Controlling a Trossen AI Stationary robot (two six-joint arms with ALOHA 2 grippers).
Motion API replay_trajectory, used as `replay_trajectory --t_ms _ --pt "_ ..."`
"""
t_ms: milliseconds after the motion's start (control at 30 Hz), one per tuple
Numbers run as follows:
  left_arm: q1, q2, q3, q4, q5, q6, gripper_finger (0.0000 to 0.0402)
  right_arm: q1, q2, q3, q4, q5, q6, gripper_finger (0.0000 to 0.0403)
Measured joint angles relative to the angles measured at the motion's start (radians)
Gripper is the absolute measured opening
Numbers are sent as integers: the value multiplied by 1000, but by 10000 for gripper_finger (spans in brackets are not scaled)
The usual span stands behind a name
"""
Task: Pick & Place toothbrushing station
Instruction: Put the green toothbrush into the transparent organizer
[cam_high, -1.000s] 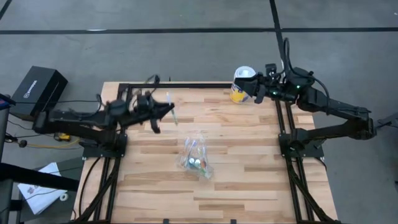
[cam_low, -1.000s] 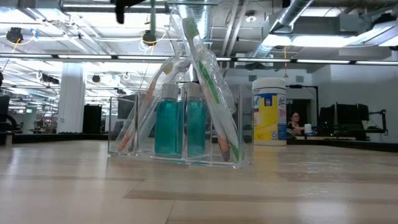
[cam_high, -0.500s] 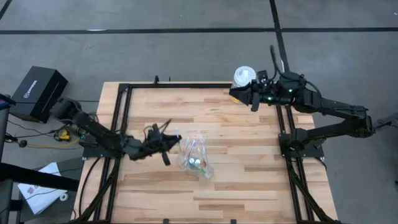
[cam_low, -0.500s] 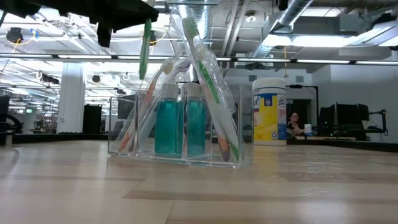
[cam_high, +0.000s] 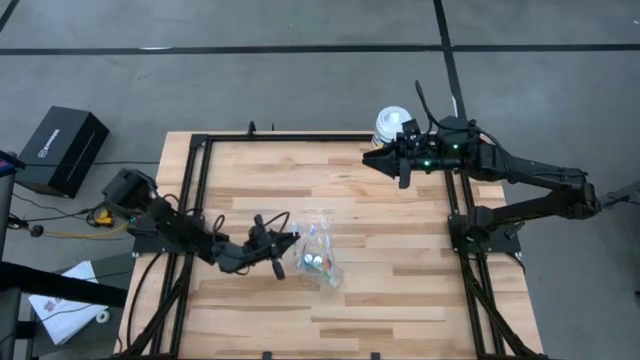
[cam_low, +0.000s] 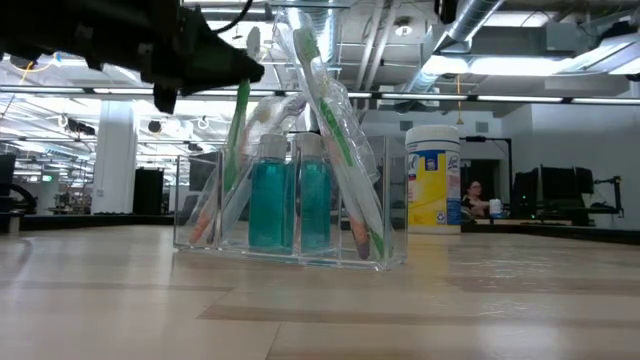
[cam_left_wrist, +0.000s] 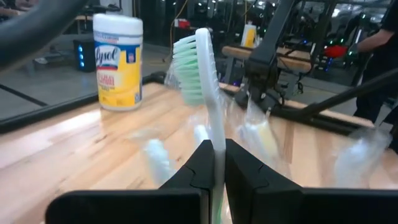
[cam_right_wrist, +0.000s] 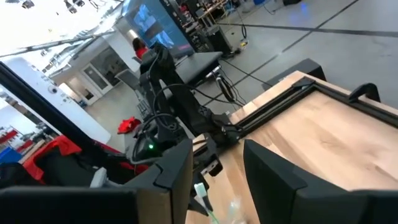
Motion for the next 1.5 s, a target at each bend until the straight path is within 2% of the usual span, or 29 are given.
replay_trajectory --t_ms 833,1133,1500 --pt "-60 156 0 14 -21 -210 16 0 0 0 -15 -55 -59 128" --pt "-60 154 1 32 29 -211 96 0 0 0 -14 -56 -59 128" --pt "-53 125 1 63 20 -136 238 2 0 0 -12 -80 -54 128"
